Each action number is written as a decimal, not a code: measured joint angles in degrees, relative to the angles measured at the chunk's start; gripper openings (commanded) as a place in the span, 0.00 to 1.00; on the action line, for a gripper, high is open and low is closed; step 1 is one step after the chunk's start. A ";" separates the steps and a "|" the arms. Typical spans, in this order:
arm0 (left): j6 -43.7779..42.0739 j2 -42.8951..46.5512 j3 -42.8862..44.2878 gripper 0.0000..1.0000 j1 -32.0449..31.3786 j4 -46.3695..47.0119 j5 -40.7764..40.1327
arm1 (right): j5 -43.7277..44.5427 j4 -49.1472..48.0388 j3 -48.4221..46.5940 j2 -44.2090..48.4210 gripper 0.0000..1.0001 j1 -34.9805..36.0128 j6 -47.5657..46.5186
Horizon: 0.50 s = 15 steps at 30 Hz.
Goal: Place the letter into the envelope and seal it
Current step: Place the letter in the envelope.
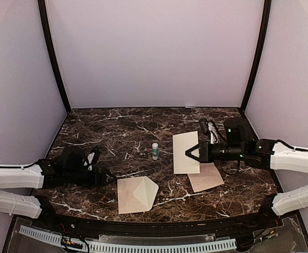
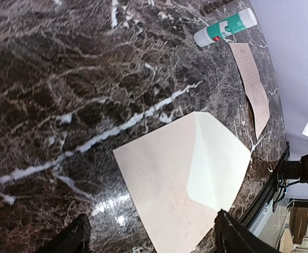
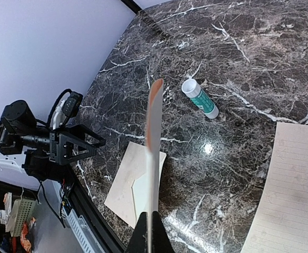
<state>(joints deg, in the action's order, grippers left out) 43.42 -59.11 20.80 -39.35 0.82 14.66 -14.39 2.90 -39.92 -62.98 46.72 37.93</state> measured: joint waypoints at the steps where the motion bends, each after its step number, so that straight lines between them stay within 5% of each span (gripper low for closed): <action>1: 0.87 0.00 -0.87 0.79 0.00 0.09 0.52 | -0.31 -0.26 0.11 -0.61 0.00 0.07 0.22; 15: 4.57 -3.02 -2.64 0.74 0.00 4.35 5.35 | -9.22 -4.37 0.81 -12.09 0.00 0.09 1.18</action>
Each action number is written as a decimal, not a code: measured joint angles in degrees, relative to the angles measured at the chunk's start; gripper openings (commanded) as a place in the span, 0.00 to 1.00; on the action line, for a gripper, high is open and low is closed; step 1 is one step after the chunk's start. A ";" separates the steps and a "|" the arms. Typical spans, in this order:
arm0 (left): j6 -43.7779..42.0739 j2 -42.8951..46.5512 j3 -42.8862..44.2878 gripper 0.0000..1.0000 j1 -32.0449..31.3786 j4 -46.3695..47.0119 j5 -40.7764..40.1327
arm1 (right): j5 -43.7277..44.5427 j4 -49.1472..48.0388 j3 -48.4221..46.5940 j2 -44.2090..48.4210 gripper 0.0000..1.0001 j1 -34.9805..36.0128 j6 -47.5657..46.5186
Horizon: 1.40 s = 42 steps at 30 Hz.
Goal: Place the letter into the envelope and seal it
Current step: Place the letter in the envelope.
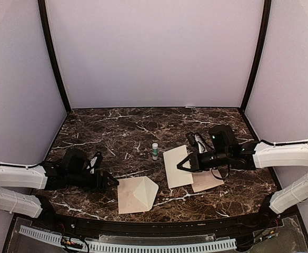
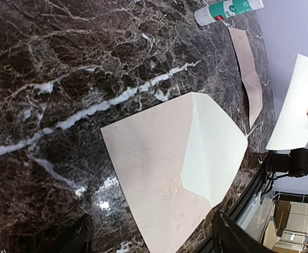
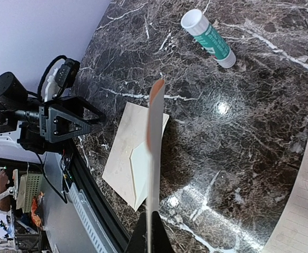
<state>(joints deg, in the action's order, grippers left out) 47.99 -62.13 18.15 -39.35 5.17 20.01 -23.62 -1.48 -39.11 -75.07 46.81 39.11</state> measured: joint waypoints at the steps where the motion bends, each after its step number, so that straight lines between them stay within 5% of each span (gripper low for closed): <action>1: -0.02 -0.74 0.02 0.73 0.00 0.02 0.24 | -0.85 -0.63 0.00 -0.66 0.00 0.09 0.39; 15: -2.23 0.96 0.66 0.76 -0.92 -0.55 1.95 | -5.33 -11.41 0.02 -4.98 0.00 8.20 8.15; 26: -2.36 6.34 5.33 0.79 -9.03 14.86 13.09 | -11.13 -23.47 -0.44 -4.98 0.00 12.44 8.59; 42: 1.60 -0.33 5.42 0.23 -14.82 28.81 16.81 | -12.74 -27.34 -1.49 -5.57 0.00 13.60 8.72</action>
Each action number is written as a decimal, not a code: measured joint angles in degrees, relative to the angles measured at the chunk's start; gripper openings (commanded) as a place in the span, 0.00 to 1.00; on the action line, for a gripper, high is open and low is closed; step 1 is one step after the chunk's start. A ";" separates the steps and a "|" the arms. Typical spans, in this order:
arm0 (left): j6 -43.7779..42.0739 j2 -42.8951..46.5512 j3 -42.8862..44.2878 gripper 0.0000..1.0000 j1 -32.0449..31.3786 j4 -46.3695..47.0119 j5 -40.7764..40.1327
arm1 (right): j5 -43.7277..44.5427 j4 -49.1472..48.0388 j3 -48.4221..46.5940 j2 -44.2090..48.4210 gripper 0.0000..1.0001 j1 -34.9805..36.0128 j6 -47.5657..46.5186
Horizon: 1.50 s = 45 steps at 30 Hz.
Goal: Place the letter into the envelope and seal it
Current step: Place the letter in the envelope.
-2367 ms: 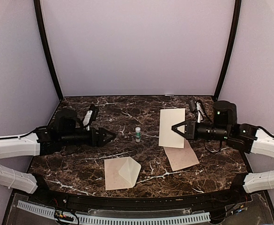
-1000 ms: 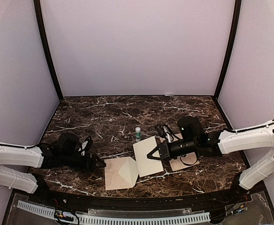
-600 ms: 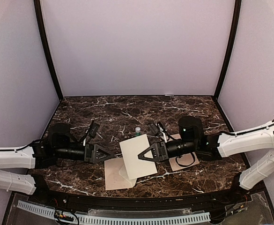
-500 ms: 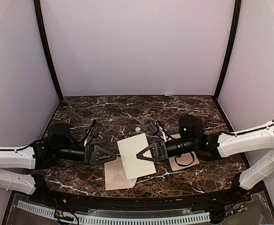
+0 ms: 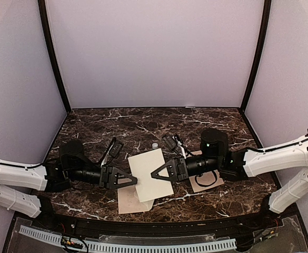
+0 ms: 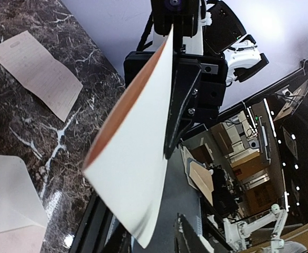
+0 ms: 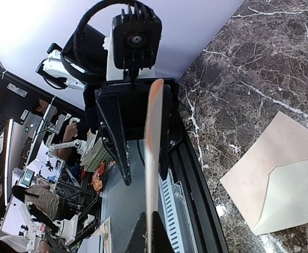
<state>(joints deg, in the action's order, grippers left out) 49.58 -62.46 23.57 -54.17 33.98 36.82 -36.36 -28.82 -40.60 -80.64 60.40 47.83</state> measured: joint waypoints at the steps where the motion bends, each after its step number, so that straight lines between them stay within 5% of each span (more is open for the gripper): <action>1: 0.09 -0.24 0.00 0.17 -0.11 0.22 0.02 | -0.02 -0.09 0.00 -0.04 0.00 0.00 0.09; 5: 0.24 -0.44 0.00 0.01 -0.26 1.03 -0.20 | -0.11 -0.70 0.00 -0.15 0.00 0.00 0.59; 17: 0.33 -0.63 0.00 0.00 -0.72 1.53 -1.75 | -1.11 -3.08 0.00 -1.73 0.21 0.74 2.25; 37: 0.33 -1.40 0.00 0.00 -0.76 1.53 -2.82 | -1.40 -5.88 -1.25 -4.76 0.21 1.81 3.76; 45: 0.33 -1.64 0.00 0.00 -0.81 1.55 -2.82 | -1.31 -5.68 -1.77 -5.31 0.12 1.86 3.80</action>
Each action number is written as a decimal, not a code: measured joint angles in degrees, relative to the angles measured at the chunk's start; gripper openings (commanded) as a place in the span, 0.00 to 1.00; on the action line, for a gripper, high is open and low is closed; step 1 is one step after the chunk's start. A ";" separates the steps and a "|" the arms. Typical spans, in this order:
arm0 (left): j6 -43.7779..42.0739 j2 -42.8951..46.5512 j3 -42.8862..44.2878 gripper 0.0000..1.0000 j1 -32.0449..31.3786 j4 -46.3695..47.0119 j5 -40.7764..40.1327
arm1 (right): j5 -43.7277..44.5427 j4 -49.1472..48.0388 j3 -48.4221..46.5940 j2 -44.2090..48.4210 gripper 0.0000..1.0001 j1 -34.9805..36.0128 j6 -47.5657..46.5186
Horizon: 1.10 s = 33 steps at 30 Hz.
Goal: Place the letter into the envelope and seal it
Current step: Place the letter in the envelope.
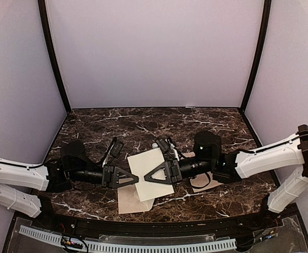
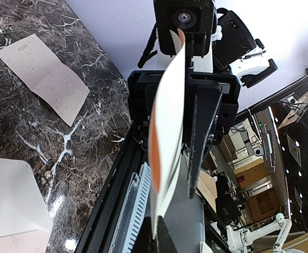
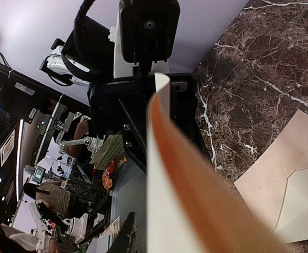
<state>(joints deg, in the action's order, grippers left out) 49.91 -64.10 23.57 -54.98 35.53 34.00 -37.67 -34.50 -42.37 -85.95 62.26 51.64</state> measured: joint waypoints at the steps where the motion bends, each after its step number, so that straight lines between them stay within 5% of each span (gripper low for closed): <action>1: 0.00 0.00 0.00 0.00 -0.04 0.00 0.00 | 0.02 0.04 0.00 -0.02 0.10 0.00 0.00; 9: 0.00 0.07 0.00 0.05 -0.07 -0.02 -0.50 | 1.03 0.76 0.00 -0.04 0.00 0.02 -0.24; 16: -1.16 1.99 0.00 0.46 -0.07 -3.15 -3.58 | 4.37 2.95 0.04 0.48 0.00 0.07 -0.33; 20: -1.40 5.27 0.17 0.60 -0.07 -9.94 -8.44 | 6.97 5.11 1.20 2.49 0.00 -0.31 -0.28; 33: 4.35 8.20 -9.51 0.63 8.55 -22.84 -12.41 | 11.43 11.74 3.78 0.26 0.00 -2.14 4.24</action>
<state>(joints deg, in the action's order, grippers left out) 54.26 -55.90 14.06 -46.44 12.69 21.58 -26.24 -22.76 -38.59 -85.69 60.12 55.88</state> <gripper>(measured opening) 0.629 0.003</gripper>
